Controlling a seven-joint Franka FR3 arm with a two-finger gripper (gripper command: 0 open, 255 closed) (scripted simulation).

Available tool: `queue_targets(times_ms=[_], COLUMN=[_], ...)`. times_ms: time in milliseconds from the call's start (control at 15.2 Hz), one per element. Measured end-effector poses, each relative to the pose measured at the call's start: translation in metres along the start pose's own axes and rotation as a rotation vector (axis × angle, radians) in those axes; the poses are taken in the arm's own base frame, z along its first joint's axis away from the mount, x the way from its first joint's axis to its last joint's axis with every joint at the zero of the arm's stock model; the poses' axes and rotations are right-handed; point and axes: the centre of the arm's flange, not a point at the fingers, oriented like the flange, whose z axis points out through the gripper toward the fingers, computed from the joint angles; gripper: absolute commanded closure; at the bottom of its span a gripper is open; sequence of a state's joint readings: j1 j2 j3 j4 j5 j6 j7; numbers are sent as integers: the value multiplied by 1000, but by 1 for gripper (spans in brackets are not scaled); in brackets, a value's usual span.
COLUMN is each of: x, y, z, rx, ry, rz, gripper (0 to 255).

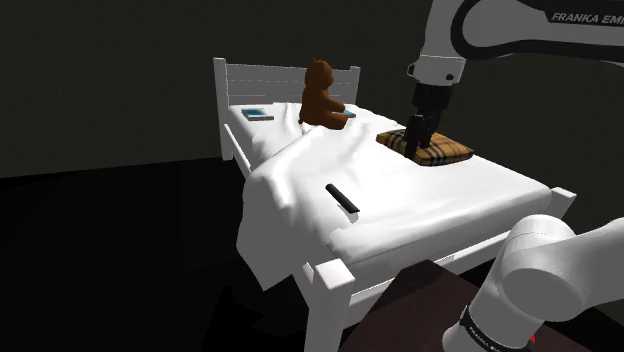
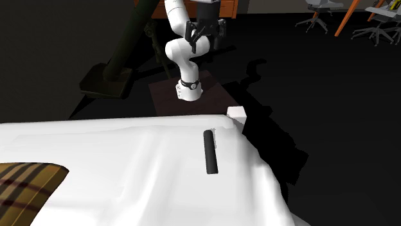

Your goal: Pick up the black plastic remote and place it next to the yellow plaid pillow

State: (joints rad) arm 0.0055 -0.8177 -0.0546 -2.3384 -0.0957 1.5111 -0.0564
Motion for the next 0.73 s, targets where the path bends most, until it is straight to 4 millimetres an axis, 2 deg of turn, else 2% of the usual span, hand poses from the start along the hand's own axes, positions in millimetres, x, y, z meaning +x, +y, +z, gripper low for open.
queue_targets(times_ms=[132,264,726], x=[5,13,68], y=[0,2,14], z=[4,23,89], rx=[0,-2,-7], ry=[3,14,67], rz=[7,30,130], gripper=[0,0,0])
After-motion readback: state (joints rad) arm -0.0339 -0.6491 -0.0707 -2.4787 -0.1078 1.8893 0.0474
